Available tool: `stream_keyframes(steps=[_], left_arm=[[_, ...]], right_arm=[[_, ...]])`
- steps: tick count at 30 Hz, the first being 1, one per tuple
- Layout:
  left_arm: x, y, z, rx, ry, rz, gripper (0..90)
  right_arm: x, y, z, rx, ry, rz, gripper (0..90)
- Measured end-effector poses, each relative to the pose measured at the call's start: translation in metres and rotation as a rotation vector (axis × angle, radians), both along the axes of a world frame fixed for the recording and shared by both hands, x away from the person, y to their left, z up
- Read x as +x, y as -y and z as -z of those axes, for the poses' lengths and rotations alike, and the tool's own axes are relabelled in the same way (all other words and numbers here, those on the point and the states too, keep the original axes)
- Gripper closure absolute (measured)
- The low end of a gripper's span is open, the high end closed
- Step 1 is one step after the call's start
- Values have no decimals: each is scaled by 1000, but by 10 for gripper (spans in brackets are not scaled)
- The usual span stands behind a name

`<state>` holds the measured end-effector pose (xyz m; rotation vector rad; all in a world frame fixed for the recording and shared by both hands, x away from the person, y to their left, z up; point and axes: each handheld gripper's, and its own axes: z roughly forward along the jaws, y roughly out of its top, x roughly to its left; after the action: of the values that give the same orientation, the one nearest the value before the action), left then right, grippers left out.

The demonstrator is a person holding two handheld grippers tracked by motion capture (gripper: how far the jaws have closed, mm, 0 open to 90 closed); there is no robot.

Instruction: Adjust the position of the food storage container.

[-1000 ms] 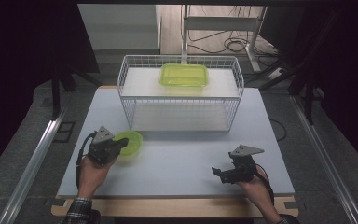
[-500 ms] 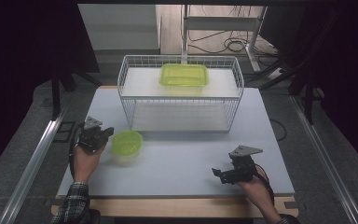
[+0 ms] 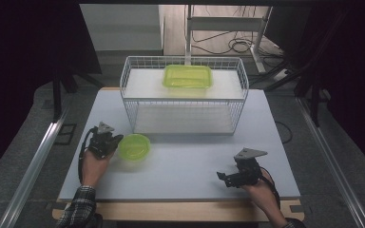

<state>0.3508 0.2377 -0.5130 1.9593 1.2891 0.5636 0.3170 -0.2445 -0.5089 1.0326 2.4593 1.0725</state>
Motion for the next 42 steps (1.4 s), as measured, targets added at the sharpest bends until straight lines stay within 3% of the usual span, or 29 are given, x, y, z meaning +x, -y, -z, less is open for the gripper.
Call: stream_keyframes(steps=[7, 15, 23, 33, 42], left_arm=[[-6, -2, -8, -31, 29, -19, 900], [-14, -11, -9, -58, 29, -29, 900], [-22, -7, -5, -45, 0, -28, 900], [-25, 19, -5, -25, -6, 16, 900], [-28, 47, -7, -40, -20, 79, 900]], right_arm=[[0, 1, 0, -2, -2, 1, 49], [0, 0, 0, -8, -2, -6, 49], [0, 0, 0, -7, 1, -8, 50], [-1, -1, 1, -14, -4, -14, 49], [-1, -2, 1, -17, -5, -16, 50]])
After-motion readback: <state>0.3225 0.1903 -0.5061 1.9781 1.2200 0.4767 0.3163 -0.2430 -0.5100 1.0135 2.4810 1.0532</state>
